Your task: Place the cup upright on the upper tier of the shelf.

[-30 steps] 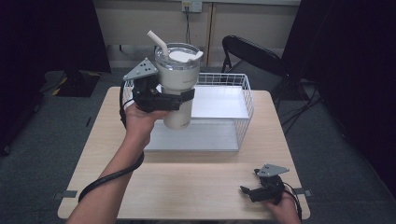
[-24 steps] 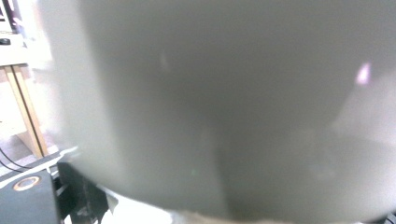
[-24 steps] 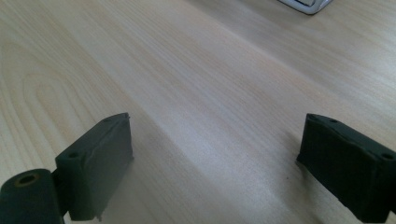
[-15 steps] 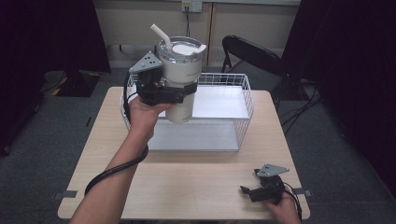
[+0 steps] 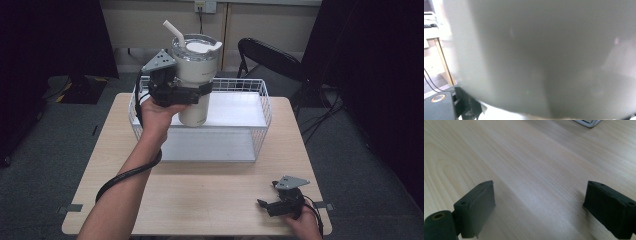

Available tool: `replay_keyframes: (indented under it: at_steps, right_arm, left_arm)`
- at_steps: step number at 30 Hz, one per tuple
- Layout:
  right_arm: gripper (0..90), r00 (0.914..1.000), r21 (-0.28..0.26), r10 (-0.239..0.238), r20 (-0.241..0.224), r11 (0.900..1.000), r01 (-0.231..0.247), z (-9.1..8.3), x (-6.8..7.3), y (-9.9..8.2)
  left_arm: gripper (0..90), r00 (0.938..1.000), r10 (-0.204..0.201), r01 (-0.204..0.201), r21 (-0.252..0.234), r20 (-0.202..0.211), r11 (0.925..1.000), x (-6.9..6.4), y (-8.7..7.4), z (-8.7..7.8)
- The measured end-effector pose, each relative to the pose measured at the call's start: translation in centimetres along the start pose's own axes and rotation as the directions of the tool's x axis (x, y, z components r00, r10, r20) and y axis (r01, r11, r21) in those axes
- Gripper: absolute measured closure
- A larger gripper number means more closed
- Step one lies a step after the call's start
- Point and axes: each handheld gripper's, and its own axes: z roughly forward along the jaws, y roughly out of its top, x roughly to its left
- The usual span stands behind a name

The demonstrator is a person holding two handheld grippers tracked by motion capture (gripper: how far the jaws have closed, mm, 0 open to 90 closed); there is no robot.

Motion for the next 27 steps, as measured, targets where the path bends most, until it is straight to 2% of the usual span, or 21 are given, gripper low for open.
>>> replay_keyframes:
  at_steps: [5, 11, 14, 18, 27]
  right_arm:
    - [8.9, 1.0000, 0.000, 0.000, 0.000, 1.0000, 0.000, 0.0, 0.0, 0.0]
    - [8.9, 1.0000, 0.000, 0.000, -0.001, 1.0000, 0.000, 0.0, 0.0, 0.0]
    - [8.9, 1.0000, 0.000, 0.000, 0.000, 1.0000, 0.000, 0.0, 0.0, 0.0]
    - [8.9, 1.0000, 0.000, 0.000, 0.000, 1.0000, 0.000, 0.0, 0.0, 0.0]
    - [8.9, 1.0000, 0.000, 0.000, 0.000, 1.0000, 0.000, 0.0, 0.0, 0.0]
  left_arm:
    - [9.7, 1.0000, 0.003, -0.003, -0.012, -0.005, 0.9999, 0.1, 0.3, 0.8]
    - [9.6, 0.9998, 0.015, -0.015, -0.004, -0.015, 0.9999, 0.3, 0.3, 1.8]
    - [9.7, 0.9998, 0.003, -0.003, -0.009, -0.017, 1.0000, 0.5, 0.3, 2.1]
    - [9.7, 0.9994, 0.025, -0.025, -0.008, -0.026, 0.9997, 0.6, 0.4, 2.4]
    - [9.6, 0.9992, 0.022, -0.022, -0.005, -0.032, 0.9997, 1.0, 0.5, 3.1]
